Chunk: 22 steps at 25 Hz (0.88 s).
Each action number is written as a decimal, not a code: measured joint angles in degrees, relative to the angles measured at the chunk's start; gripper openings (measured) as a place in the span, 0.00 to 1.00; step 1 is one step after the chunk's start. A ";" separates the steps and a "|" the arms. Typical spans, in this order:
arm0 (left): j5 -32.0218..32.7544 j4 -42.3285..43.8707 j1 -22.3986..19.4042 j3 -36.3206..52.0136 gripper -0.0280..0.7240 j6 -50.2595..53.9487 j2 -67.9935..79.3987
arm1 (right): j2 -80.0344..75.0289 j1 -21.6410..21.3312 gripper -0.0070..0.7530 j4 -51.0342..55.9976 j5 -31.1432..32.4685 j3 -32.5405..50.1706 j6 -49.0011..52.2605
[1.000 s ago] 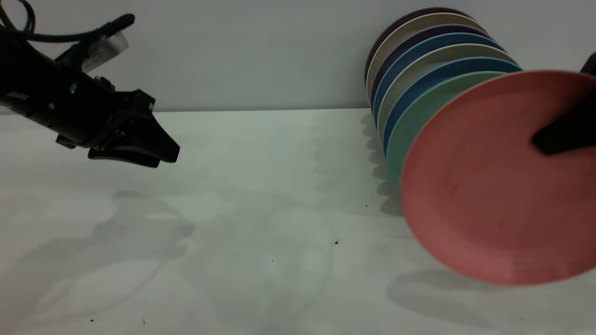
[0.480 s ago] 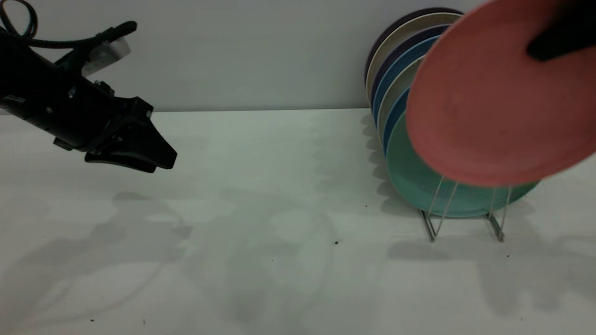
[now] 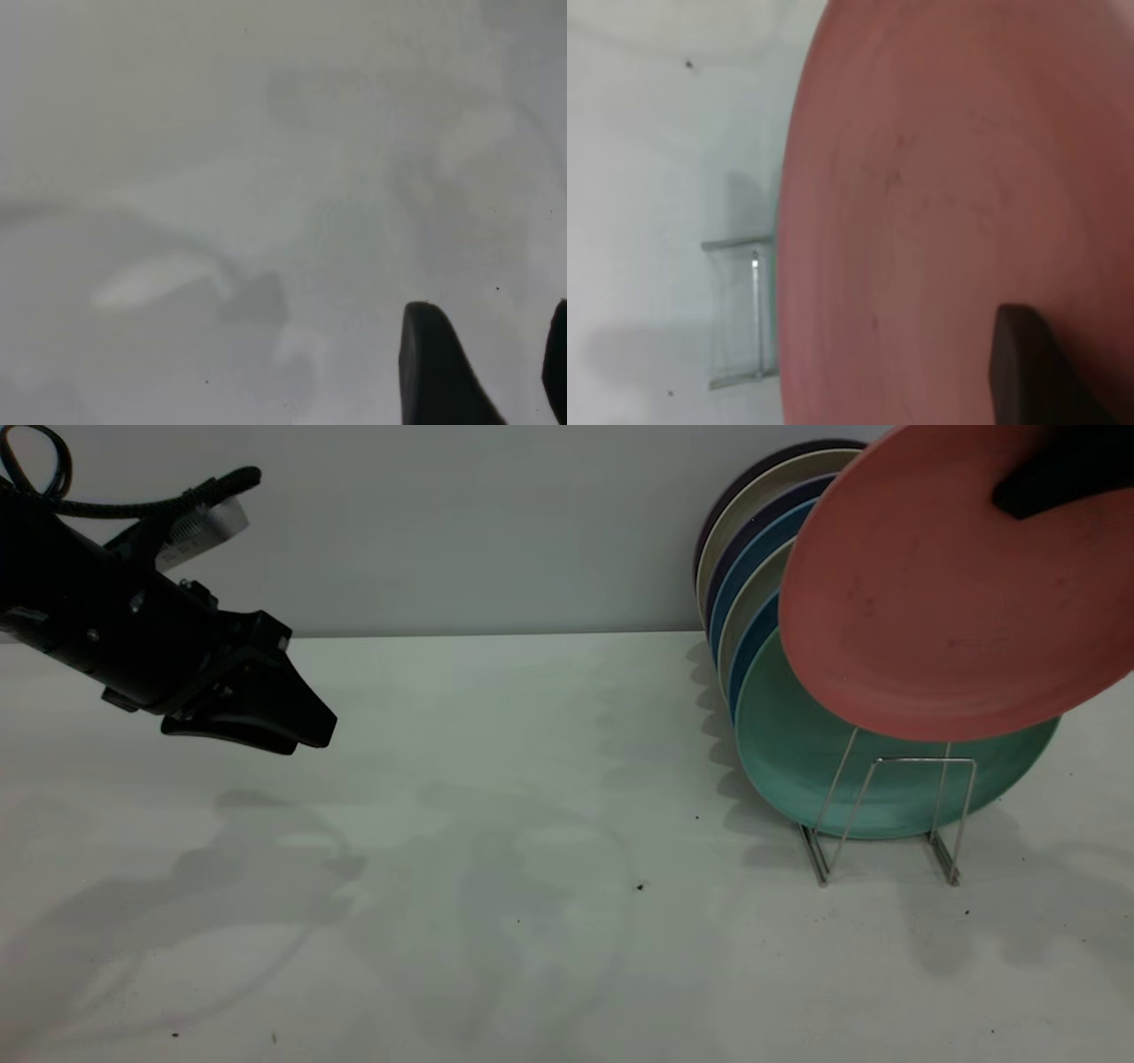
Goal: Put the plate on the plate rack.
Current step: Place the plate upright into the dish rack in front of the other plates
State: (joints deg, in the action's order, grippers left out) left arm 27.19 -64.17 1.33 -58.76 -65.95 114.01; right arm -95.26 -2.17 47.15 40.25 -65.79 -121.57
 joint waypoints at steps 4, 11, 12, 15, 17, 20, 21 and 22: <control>-0.12 0.00 0.00 0.00 0.48 0.00 0.00 | -1.24 0.00 0.22 0.23 -0.18 -1.35 0.00; -0.36 0.00 0.00 0.00 0.48 0.00 0.00 | -3.26 0.00 0.22 0.22 -0.30 -1.39 0.00; -0.41 0.00 0.00 0.00 0.48 0.00 0.00 | -3.38 0.00 0.22 0.22 -0.49 -1.39 0.00; -0.55 0.00 0.00 0.00 0.48 0.00 0.00 | -4.00 0.00 0.22 0.22 -0.95 -1.53 -0.05; -0.65 0.00 0.00 0.00 0.48 0.00 0.00 | -4.51 0.00 0.22 0.22 -1.08 -1.53 -0.05; -0.82 0.00 0.00 0.00 0.48 0.00 0.00 | -5.25 0.00 0.22 0.51 -0.42 -1.59 -0.05; -0.89 0.00 0.00 0.00 0.48 0.00 0.00 | -5.52 0.00 0.22 0.64 -0.05 -1.59 -0.05; -0.94 0.00 0.00 0.00 0.48 0.00 0.00 | -5.75 0.00 0.22 0.90 0.22 -1.59 -0.05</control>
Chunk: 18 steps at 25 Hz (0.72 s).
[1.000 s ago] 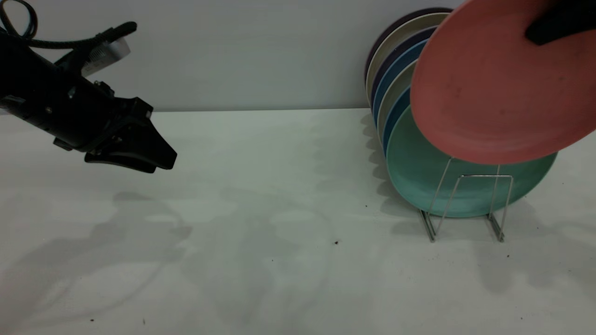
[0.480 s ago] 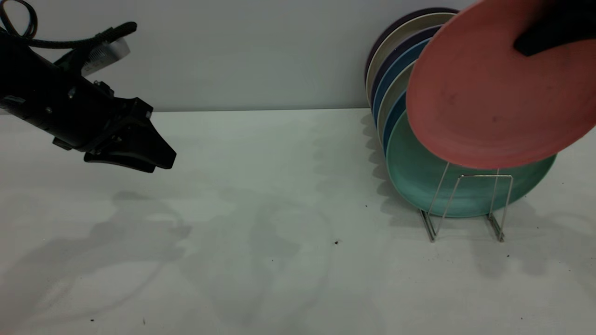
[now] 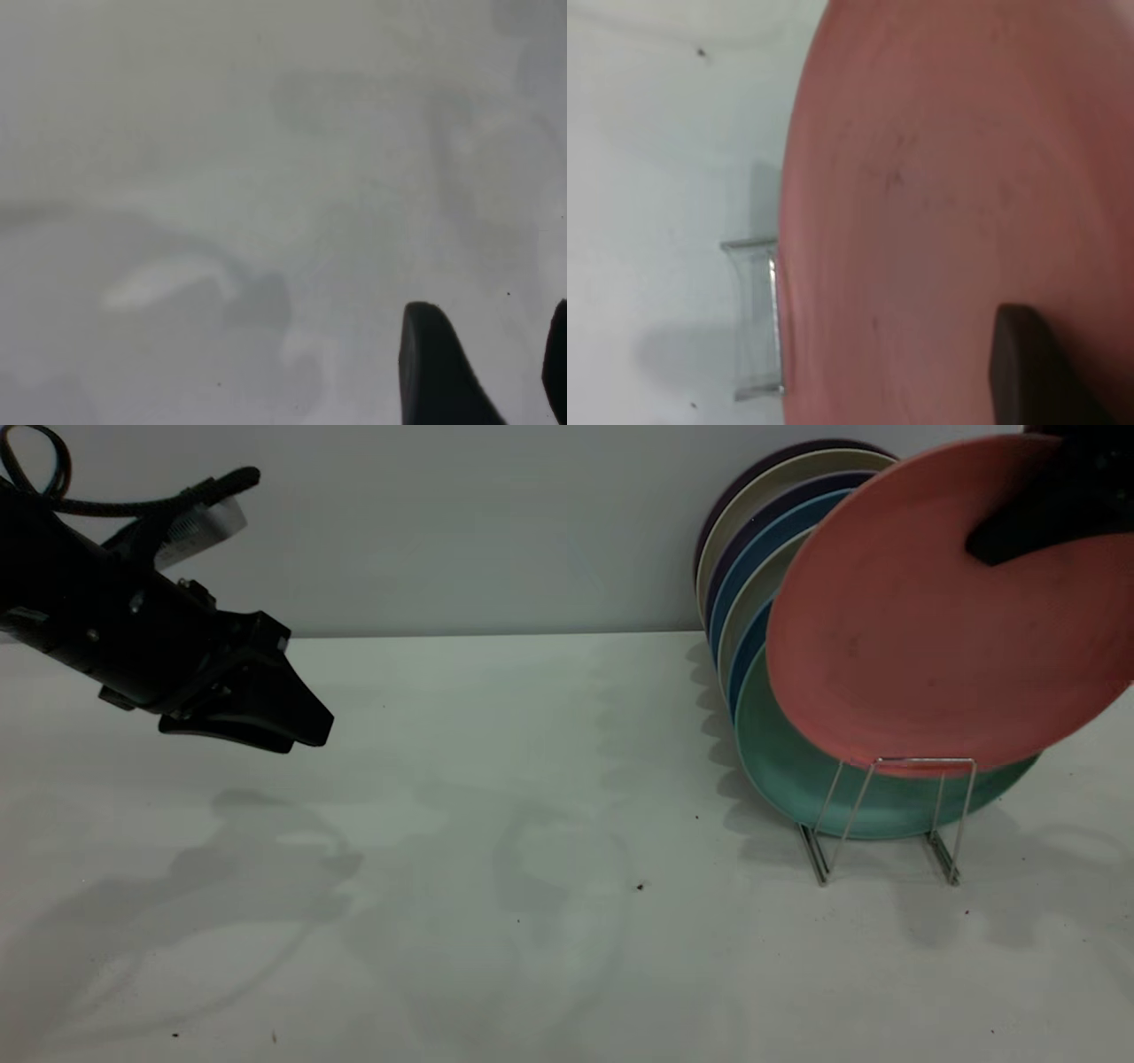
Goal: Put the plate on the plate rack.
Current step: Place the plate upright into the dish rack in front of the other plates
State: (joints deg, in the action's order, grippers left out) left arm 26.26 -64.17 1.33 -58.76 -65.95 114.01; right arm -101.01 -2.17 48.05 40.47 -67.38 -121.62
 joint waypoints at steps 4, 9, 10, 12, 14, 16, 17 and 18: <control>-0.06 0.00 0.00 0.00 0.48 0.00 0.00 | -0.13 0.00 0.22 0.53 1.06 0.00 0.00; -0.06 0.00 0.00 0.00 0.48 0.00 0.00 | -0.13 0.00 0.26 0.67 2.28 -0.07 0.00; -0.06 0.00 0.00 0.00 0.48 0.07 0.00 | -0.13 0.00 0.29 0.67 2.71 -0.07 0.05; -0.26 0.00 0.00 0.00 0.48 0.49 0.00 | -0.13 0.00 0.37 0.67 3.24 -0.07 0.21; -0.56 0.00 0.00 0.00 0.48 1.03 0.00 | -0.13 0.00 0.42 0.72 3.42 -0.12 1.39; -0.84 0.00 0.00 0.00 0.48 1.16 0.00 | -0.13 0.00 0.46 0.72 3.74 -0.12 2.96; -0.90 0.00 0.00 0.00 0.48 1.17 0.00 | -0.13 0.00 0.46 0.72 4.05 -0.12 3.83; -0.96 0.00 0.00 0.00 0.48 1.22 0.00 | -0.13 0.00 0.47 0.72 4.43 -0.12 4.74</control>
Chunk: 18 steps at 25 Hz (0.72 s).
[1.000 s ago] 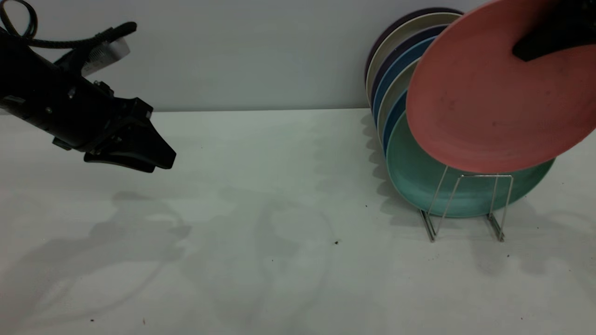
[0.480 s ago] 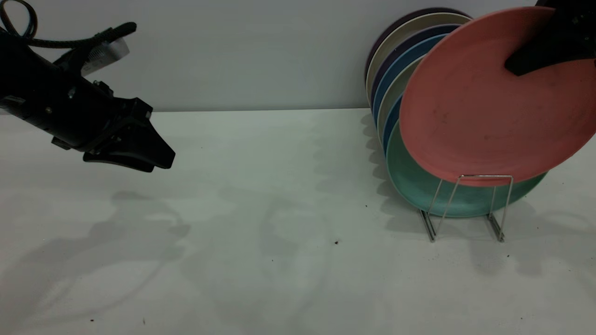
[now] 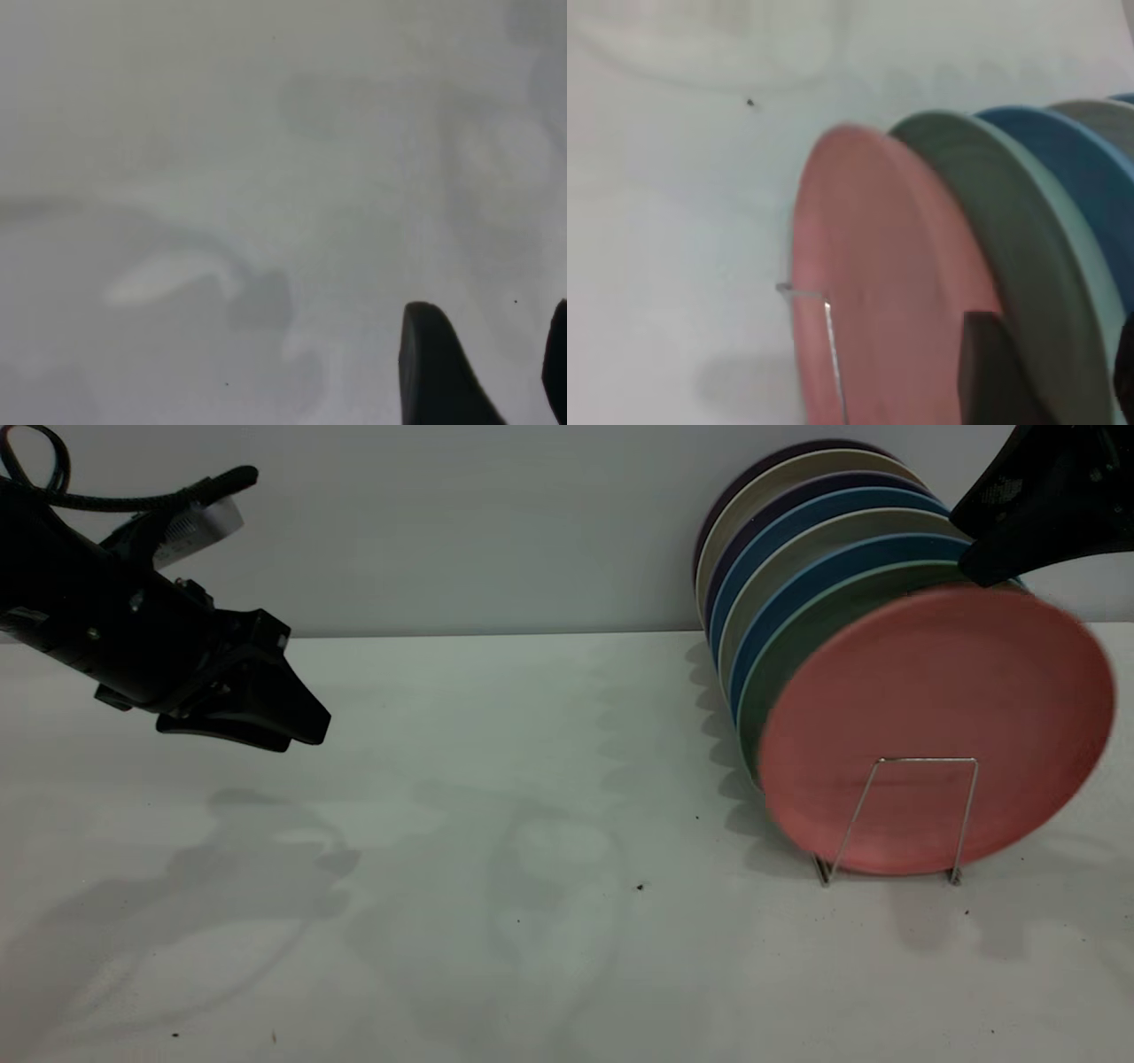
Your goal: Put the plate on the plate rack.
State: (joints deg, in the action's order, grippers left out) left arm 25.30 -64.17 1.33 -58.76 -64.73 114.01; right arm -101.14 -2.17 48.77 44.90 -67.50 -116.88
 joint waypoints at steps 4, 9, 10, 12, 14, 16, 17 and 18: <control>-0.12 0.00 0.00 0.00 0.48 0.00 0.00 | 0.00 0.00 0.47 0.54 1.84 0.00 3.64; -0.06 4.73 -0.05 -0.62 0.48 5.24 0.00 | 0.14 0.00 0.47 5.45 4.31 0.00 23.60; 0.42 8.01 -0.33 -1.02 0.48 8.81 0.00 | 0.34 0.00 0.47 5.99 4.45 0.00 31.30; 2.07 17.39 -1.37 -2.36 0.48 17.41 -0.55 | 0.75 0.00 0.47 5.27 4.96 0.00 46.74; 4.61 28.44 -2.22 -4.15 0.48 28.29 -1.31 | 1.22 -0.06 0.47 2.15 6.51 -0.02 61.33; 8.28 41.03 -2.35 -6.34 0.48 41.09 -2.42 | 1.47 -0.06 0.47 -2.81 8.04 -0.02 70.20; 10.52 47.70 -2.35 -7.23 0.48 46.93 -3.02 | 1.61 -0.06 0.47 -5.61 8.64 -0.02 73.64; 12.33 53.60 -2.35 -7.75 0.48 51.19 -3.78 | 1.79 -0.06 0.47 -8.42 9.14 -0.02 76.56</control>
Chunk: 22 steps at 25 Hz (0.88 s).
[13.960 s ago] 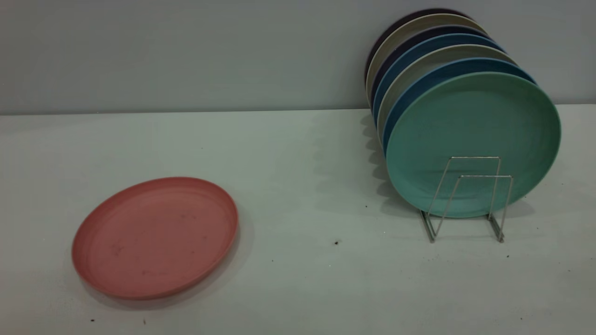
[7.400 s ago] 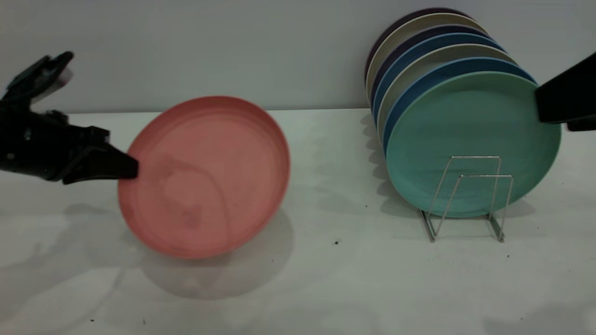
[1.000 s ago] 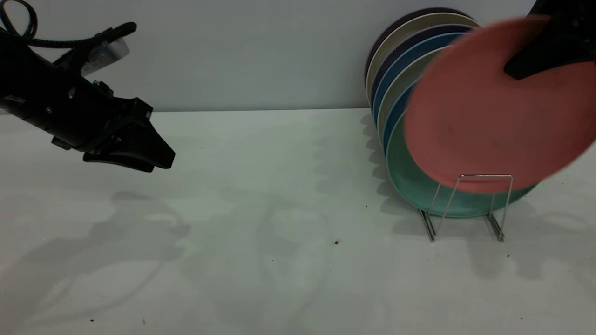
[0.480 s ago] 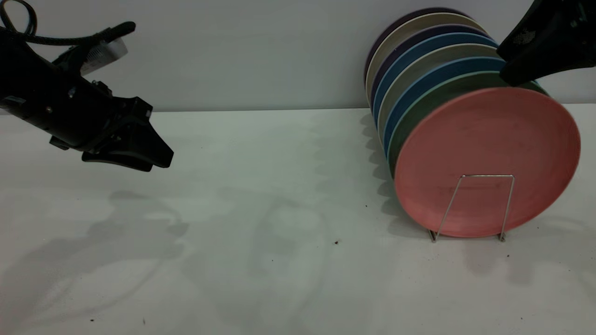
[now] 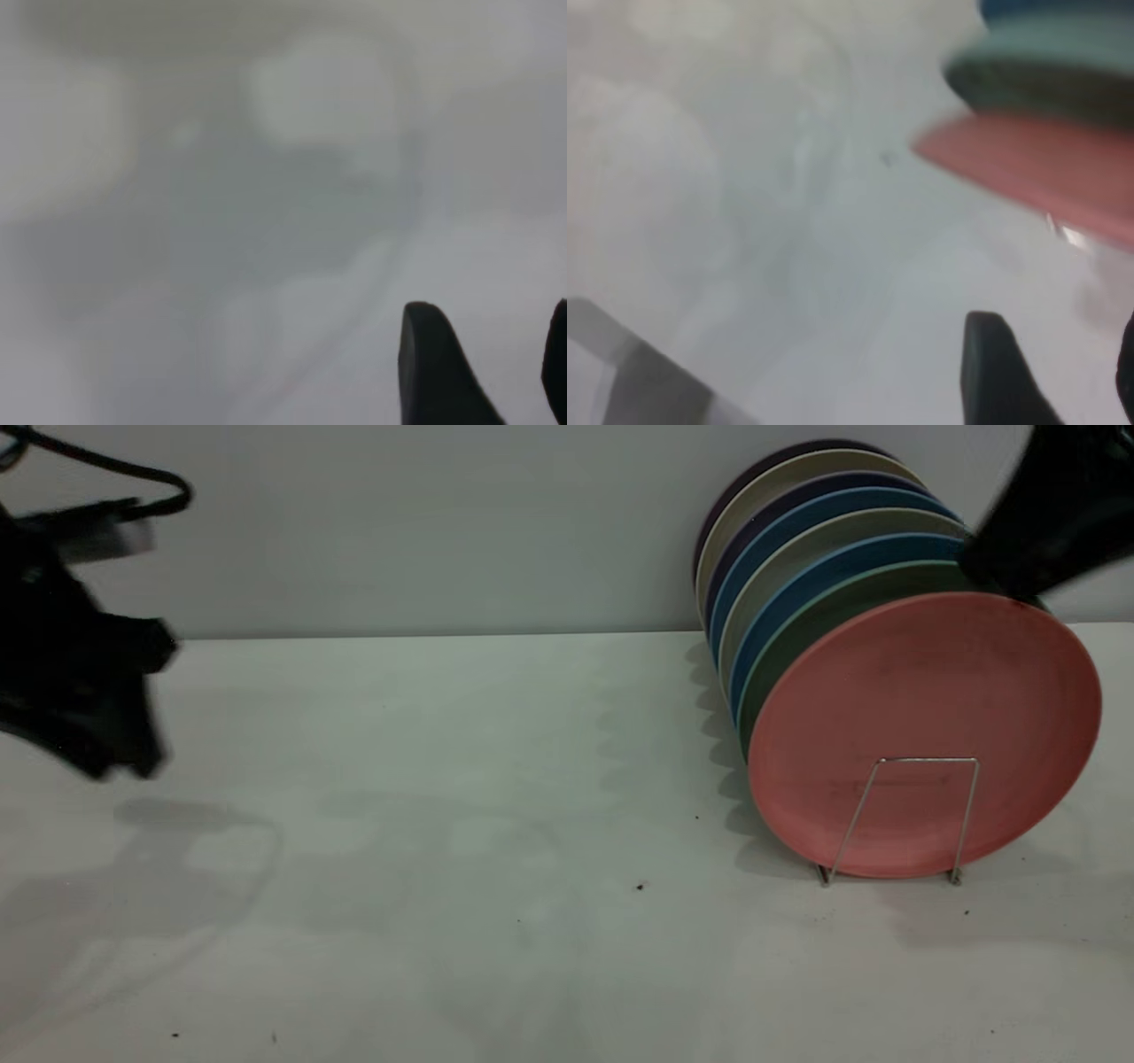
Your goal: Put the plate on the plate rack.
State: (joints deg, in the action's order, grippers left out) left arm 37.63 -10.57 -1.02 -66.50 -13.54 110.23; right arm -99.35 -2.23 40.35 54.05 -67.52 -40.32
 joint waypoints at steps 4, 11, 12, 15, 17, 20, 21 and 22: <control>4.72 11.40 0.00 -0.34 0.48 9.71 -4.85 | 1.77 0.00 0.47 -10.53 2.35 0.00 8.98; 10.71 7.15 0.00 1.56 0.48 6.37 -21.61 | 15.36 0.00 0.47 -23.59 7.47 1.99 18.80; 11.20 6.75 0.00 2.89 0.48 6.06 -24.87 | 18.29 0.00 0.47 -24.20 8.19 3.05 19.20; 12.16 6.48 0.00 8.22 0.48 5.88 -34.96 | 26.92 0.00 0.47 -24.78 10.54 6.82 19.43; 12.63 6.37 0.00 12.02 0.48 6.09 -42.16 | 33.23 0.00 0.47 -24.78 11.74 9.62 19.43; 13.41 6.44 0.00 17.46 0.48 7.78 -53.57 | 41.98 0.00 0.47 -24.78 12.92 13.81 19.66; 13.84 6.59 0.00 18.69 0.48 8.69 -57.45 | 44.89 0.00 0.47 -24.72 13.28 15.17 19.80; 14.26 6.75 0.00 20.01 0.48 9.29 -61.19 | 47.18 0.00 0.47 -24.62 13.58 16.48 20.01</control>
State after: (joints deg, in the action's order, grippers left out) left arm 51.89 -3.82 -1.02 -46.50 -4.25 49.04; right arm -52.17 -2.23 15.73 67.63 -51.04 -20.31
